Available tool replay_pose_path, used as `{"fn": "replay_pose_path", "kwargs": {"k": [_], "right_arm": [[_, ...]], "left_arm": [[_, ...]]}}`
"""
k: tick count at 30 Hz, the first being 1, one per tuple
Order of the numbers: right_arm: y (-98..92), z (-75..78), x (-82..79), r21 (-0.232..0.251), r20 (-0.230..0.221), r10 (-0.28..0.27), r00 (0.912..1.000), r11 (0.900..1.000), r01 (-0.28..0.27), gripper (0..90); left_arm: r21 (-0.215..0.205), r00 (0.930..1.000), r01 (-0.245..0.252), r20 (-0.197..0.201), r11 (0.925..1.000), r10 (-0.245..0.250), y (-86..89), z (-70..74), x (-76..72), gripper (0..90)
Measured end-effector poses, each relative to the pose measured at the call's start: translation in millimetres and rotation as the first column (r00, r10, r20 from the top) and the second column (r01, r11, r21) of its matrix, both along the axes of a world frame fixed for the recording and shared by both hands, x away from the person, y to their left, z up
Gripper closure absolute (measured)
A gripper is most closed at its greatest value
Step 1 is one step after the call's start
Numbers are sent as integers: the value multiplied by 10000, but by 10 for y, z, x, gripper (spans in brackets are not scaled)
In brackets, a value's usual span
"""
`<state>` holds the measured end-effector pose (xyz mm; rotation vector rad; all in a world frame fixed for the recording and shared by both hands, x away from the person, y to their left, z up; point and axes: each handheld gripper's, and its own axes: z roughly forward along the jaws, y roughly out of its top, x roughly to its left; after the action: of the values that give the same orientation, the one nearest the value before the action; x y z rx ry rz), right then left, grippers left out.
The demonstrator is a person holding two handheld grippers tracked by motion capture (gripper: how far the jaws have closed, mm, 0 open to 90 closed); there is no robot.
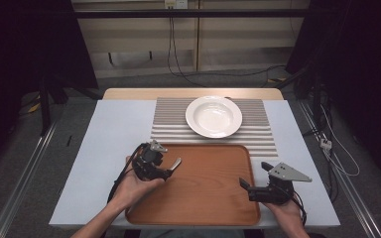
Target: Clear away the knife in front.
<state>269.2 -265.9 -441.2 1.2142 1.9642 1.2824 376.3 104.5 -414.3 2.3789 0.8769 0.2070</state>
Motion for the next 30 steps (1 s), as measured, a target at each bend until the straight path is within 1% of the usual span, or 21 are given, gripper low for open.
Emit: {"fn": "replay_pose_path", "kwargs": {"k": [4,6,8,9,10,11,12,13,14,16,18,19,21,23,24,25,26,27,28,29,30], "right_arm": [[-11,-3,-6,35,-12,-17,10000,10000,17,30],[-16,-3,-11,49,-19,-24,10000,10000,24,30],[-18,-2,-15,69,-7,-20,10000,10000,20,30],[-19,-1,-16,76,-2,-19,10000,10000,19,30],[-20,-1,-17,82,3,-17,10000,10000,17,30],[-20,-2,-17,99,-2,-13,10000,10000,13,30],[-22,-2,-18,106,-6,-13,10000,9999,13,30],[-24,-3,-18,128,3,-25,10000,9999,25,30],[-28,-2,-19,131,-8,-39,10000,9999,39,30],[-33,-1,-20,111,-2,-41,10000,9999,41,30],[-43,2,-23,81,4,-51,10000,10000,51,30],[-45,2,-20,103,17,-62,10000,9999,62,30],[-46,1,-16,82,20,-53,10000,10000,53,30],[-39,1,-15,76,1,-51,10000,10000,51,30],[-36,1,-15,77,-18,-44,10000,10000,44,30],[-36,3,-19,74,-15,-47,10000,10000,47,30],[-39,5,-23,55,6,-44,10000,10000,44,30],[-39,8,-25,73,22,-67,10000,10000,67,30],[-41,11,-24,40,56,-62,10000,10000,62,30],[-41,13,-26,42,67,-78,9999,10000,78,30],[-39,14,-26,31,68,-81,9999,10000,81,30]], "left_arm": [[-388,9998,189,126,9991,-184,0,9,15,279],[-606,9994,349,18,9976,-348,-33,15,-2,218],[-803,9984,558,30,9952,-557,-71,23,-36,199],[-819,9972,739,169,9939,-728,-93,32,-65,220],[-828,9935,991,634,9916,-940,-107,47,-105,312],[-795,9893,1162,984,9900,-1082,-129,57,-140,413],[-785,9877,1265,1023,9889,-1183,-153,59,-158,423],[-938,9865,1409,974,9856,-1318,-166,56,-174,444],[-1035,9846,1552,972,9824,-1453,-181,44,-186,517],[-808,9839,1625,878,9834,-1554,-213,16,-198,600],[-742,9830,1723,771,9823,-1666,-229,-26,-192,734],[-521,9836,1717,654,9838,-1682,-237,-40,-187,755],[-593,9829,1759,661,9826,-1719,-246,-77,-170,844],[-511,9816,1844,602,9815,-1813,-237,-84,-154,898],[-400,9826,1762,661,9835,-1734,-236,-85,-157,900],[-368,9809,1878,593,9815,-1855,-226,-89,-150,900],[-393,9819,1809,643,9827,-1782,-224,-103,-163,900],[-330,9799,1905,662,9811,-1880,-213,-113,-169,900],[-171,9794,1933,633,9810,-1919,-207,-123,-177,900],[-59,9788,1926,715,9813,-1917,-200,-137,-182,900],[-137,9811,1830,659,9830,-1817,-200,-154,-188,900]]}}
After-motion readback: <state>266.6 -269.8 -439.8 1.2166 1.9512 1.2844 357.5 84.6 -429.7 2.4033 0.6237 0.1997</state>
